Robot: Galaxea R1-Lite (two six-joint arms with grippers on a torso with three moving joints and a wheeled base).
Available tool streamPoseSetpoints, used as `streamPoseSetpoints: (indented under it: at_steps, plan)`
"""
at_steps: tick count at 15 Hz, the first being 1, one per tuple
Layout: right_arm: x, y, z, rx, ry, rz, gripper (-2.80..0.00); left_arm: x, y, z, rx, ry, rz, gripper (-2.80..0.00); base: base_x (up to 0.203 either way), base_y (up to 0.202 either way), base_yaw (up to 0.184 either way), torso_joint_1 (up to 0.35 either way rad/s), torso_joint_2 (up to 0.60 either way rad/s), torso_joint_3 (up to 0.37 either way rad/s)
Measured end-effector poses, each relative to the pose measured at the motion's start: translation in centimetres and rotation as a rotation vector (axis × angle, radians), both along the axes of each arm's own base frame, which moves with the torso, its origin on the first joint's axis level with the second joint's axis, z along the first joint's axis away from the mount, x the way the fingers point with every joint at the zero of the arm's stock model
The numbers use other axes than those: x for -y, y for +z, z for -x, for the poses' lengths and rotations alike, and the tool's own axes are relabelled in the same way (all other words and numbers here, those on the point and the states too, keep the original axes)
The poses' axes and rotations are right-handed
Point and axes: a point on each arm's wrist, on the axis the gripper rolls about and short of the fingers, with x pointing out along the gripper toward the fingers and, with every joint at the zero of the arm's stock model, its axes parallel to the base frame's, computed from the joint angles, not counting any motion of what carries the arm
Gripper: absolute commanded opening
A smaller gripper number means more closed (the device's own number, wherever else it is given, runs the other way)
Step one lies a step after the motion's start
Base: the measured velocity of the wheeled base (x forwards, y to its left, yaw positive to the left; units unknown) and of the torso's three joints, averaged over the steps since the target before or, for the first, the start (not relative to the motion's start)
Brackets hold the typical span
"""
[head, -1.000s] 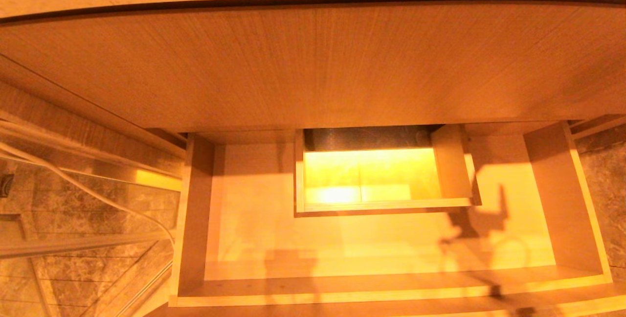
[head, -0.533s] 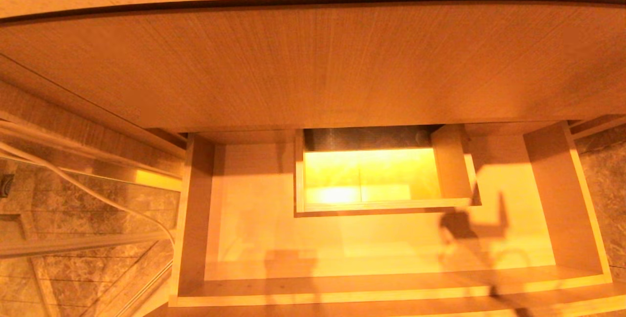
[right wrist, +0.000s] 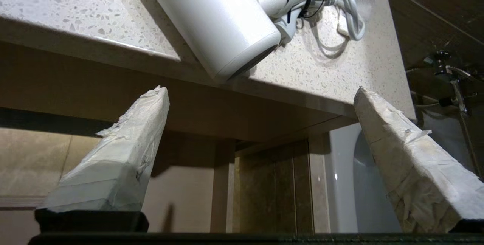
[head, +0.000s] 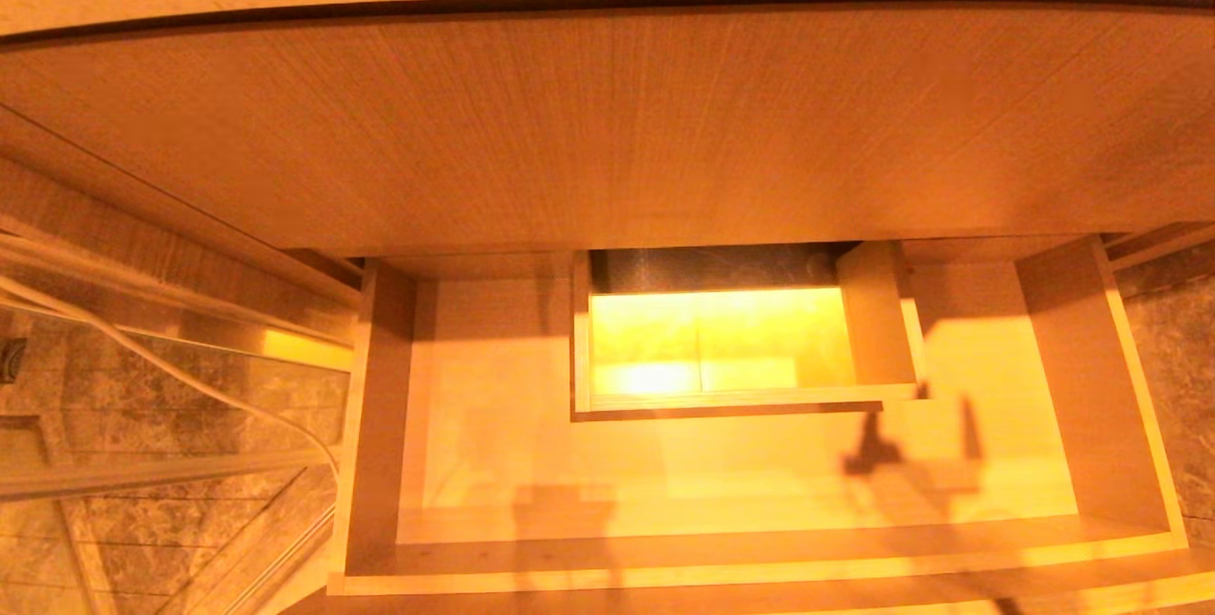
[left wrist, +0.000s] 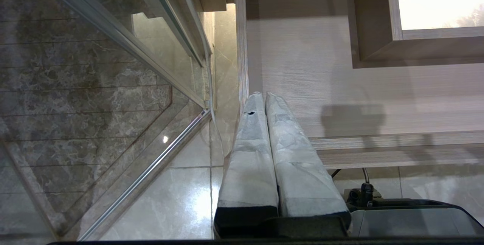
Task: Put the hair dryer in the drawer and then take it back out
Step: Pick up the hairdryer
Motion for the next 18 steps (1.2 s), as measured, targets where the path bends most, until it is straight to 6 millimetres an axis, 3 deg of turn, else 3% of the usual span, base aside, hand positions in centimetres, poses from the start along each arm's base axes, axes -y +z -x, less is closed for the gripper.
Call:
streamPoseSetpoints:
  at_steps: [5,11,14,15,18]
  plan:
    - [-0.6,-0.2,1.3,-0.007,-0.070,0.030,0.00,0.0,0.0,0.0,0.000,0.000,0.000,-2.80,0.000,0.000,0.000,0.000,0.00,0.000]
    - [-0.2,-1.4,1.0,-0.232,-0.423,0.196,0.00,0.0,0.0,0.0,0.000,0.000,0.000,-2.80,0.000,0.000,0.000,0.000,0.00,0.000]
    - [0.0,-1.2,0.3,-0.249,-0.443,0.216,0.00,0.0,0.0,0.0,0.000,0.000,0.000,-2.80,0.000,0.000,0.000,0.000,0.00,0.000]
    - [0.1,-1.2,0.0,-0.260,-0.434,0.220,-2.80,0.0,0.0,0.0,0.000,0.000,0.000,-2.80,0.000,0.000,0.000,0.000,0.00,0.000]
    - [0.3,-1.3,-0.6,-0.285,-0.439,0.214,-2.80,0.0,0.0,0.0,0.000,0.000,0.000,-2.80,0.000,0.000,0.000,0.000,0.00,0.000]
